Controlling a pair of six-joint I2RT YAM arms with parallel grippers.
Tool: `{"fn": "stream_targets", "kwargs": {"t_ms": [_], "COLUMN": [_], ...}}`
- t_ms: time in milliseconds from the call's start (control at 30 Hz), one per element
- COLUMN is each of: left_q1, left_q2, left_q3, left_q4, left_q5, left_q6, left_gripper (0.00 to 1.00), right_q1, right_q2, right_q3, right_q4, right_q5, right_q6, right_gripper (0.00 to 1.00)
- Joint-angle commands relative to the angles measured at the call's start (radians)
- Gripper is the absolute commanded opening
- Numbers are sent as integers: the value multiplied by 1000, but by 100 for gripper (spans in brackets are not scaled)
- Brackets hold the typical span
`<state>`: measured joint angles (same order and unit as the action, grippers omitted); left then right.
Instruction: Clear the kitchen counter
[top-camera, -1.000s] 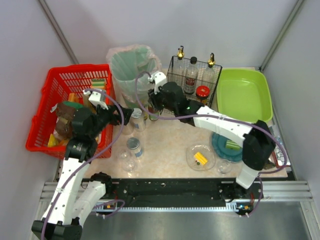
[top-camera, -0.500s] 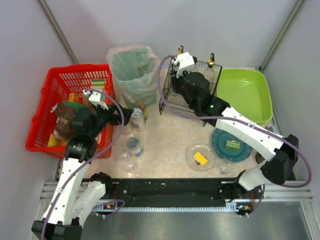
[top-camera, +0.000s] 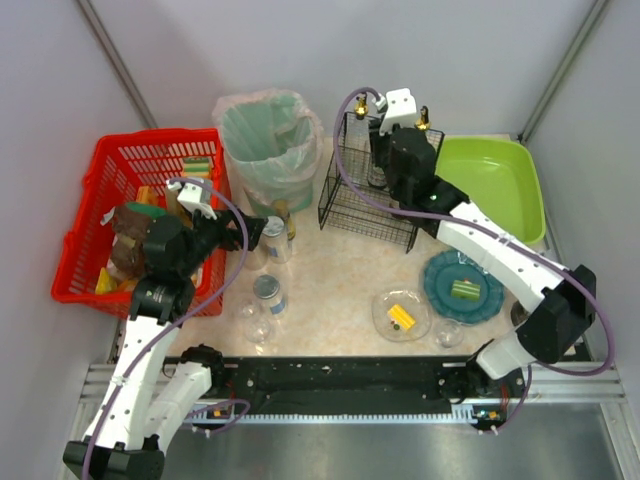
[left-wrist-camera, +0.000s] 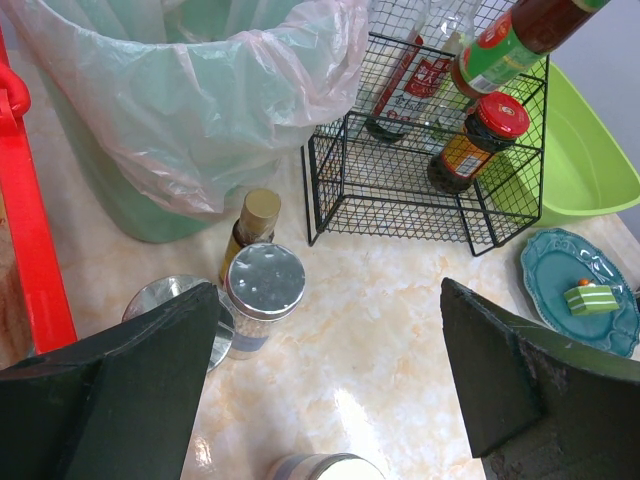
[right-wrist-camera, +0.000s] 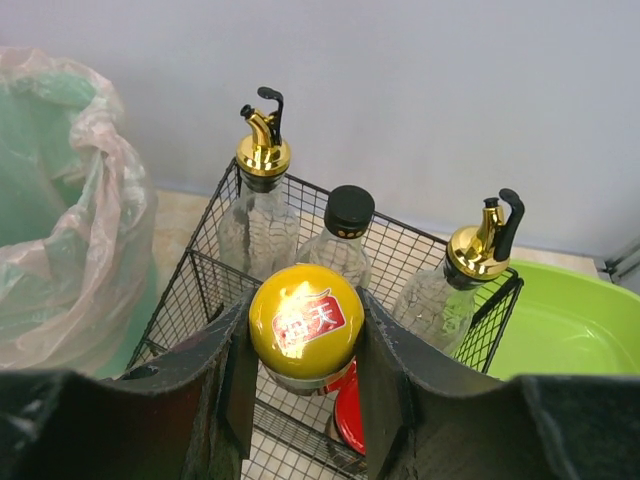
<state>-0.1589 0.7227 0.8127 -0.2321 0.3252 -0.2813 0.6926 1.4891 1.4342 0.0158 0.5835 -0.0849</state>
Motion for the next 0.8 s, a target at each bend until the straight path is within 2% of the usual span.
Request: {"fn": "stream_targets", "kwargs": {"t_ms": [0,767], "left_q1": [-4,-4], "left_q2": [-2,6], "left_q3": [-4,-9], "left_q4": [54,65], "left_q5": [20,40], "left_q6": [11,4], "left_gripper": [95,95], "right_q1": [-27,-114], "right_q2": [-1,220], "right_q3": [6,-20], "right_q4": [174,162], "right_q5": [-37,-113], "right_q6": [28,174], "right_gripper": [0,0]}}
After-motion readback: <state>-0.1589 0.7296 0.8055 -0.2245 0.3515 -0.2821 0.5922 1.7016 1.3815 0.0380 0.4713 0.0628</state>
